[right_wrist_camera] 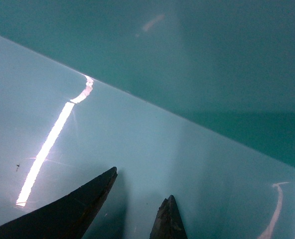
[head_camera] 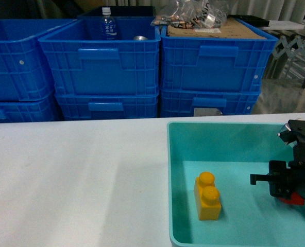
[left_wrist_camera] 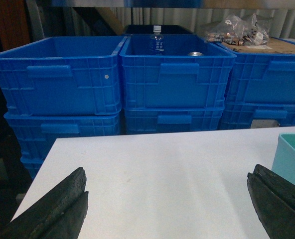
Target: Pick red block from blue box to shelf
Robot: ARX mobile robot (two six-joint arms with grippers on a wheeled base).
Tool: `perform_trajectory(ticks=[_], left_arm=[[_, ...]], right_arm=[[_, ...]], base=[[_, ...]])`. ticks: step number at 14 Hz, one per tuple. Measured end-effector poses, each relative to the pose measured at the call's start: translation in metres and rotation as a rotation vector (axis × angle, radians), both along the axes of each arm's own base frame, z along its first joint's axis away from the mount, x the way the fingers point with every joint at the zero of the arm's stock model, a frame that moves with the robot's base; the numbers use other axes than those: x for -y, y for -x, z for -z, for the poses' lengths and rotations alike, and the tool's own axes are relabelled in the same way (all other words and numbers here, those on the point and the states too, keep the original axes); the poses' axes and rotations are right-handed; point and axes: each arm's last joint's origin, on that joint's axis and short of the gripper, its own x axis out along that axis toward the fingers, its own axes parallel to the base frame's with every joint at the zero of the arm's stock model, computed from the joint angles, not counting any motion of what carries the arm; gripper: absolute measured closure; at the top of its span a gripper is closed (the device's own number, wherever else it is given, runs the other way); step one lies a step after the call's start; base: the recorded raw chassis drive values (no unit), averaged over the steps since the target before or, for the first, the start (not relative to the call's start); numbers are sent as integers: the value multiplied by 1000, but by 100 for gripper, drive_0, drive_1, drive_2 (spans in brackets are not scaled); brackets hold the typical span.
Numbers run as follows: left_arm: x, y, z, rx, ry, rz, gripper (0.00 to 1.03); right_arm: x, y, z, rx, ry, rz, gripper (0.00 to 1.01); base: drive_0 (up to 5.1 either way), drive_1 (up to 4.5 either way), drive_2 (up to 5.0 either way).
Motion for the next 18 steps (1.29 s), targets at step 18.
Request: perform_trajectory(ticks=[18], left_arm=[[0,0,0,0,0,0,5]], right_arm=[[47,80,-177,482,18,29,75]], base=[[0,0,0]])
